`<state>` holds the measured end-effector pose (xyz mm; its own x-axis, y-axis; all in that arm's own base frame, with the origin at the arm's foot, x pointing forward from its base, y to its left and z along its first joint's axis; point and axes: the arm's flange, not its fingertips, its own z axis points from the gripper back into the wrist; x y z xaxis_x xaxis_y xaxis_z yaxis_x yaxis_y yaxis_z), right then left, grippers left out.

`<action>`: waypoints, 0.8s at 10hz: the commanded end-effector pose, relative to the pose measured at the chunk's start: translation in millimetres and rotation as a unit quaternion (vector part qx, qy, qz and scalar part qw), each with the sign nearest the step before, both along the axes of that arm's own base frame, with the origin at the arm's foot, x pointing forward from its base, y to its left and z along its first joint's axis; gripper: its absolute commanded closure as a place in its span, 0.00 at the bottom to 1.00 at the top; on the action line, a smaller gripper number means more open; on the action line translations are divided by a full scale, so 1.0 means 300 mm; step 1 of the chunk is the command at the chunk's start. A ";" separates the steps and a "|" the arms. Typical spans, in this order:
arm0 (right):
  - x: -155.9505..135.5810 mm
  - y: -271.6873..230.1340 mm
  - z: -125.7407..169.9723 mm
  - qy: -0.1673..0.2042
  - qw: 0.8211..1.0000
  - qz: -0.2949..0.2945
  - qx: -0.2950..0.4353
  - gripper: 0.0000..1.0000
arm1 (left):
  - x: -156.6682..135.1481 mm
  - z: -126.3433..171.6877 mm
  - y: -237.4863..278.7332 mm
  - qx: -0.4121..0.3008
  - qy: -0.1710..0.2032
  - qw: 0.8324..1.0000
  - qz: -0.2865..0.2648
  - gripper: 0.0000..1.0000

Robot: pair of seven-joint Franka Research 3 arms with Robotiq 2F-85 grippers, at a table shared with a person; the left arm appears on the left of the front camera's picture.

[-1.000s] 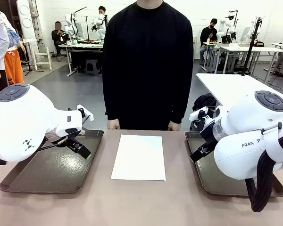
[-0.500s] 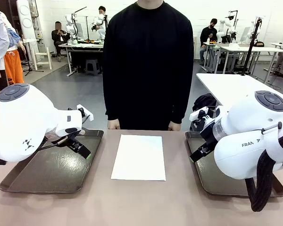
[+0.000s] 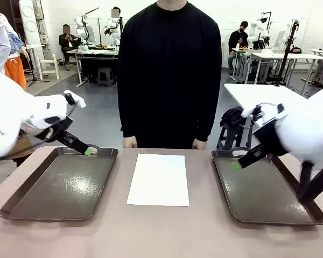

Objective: Sort the A4 documents.
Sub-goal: Receive the A4 Paper.

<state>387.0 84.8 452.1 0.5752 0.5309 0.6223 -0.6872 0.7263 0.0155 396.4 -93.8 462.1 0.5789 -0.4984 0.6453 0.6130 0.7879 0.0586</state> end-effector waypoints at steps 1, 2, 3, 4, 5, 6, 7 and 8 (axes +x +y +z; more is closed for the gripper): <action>-0.019 -0.153 0.056 -0.015 0.998 0.033 0.051 0.00 | -0.118 0.031 0.149 -0.014 0.024 0.998 -0.057 0.00; -0.027 -0.192 0.074 -0.028 0.997 0.034 0.056 0.00 | -0.142 0.052 0.184 -0.014 0.007 0.998 -0.056 0.00; -0.028 -0.213 0.082 -0.036 0.997 0.030 0.056 0.00 | -0.147 0.068 0.218 -0.006 -0.004 0.999 -0.050 0.00; -0.032 -0.222 0.084 -0.038 0.997 0.036 0.058 0.00 | -0.146 0.071 0.238 -0.006 -0.007 0.999 -0.043 0.00; -0.033 -0.225 0.085 -0.041 0.997 0.037 0.060 0.00 | -0.140 0.066 0.253 -0.009 -0.001 0.999 -0.039 0.00; -0.034 -0.225 0.085 -0.043 0.996 0.040 0.060 0.00 | -0.139 0.057 0.256 -0.024 0.008 0.999 -0.043 0.00; -0.029 -0.227 0.083 -0.043 0.996 0.038 0.064 0.00 | -0.142 0.054 0.258 -0.035 0.007 0.998 -0.047 0.00; -0.022 -0.226 0.080 -0.039 0.996 0.037 0.065 0.00 | -0.144 0.056 0.260 -0.044 0.007 0.998 -0.046 0.00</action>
<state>374.8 16.2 483.0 0.4988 0.4833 0.7195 -0.7285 0.6835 0.0460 371.1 -15.3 499.1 0.5602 -0.4982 0.6618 0.6607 0.7507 0.0059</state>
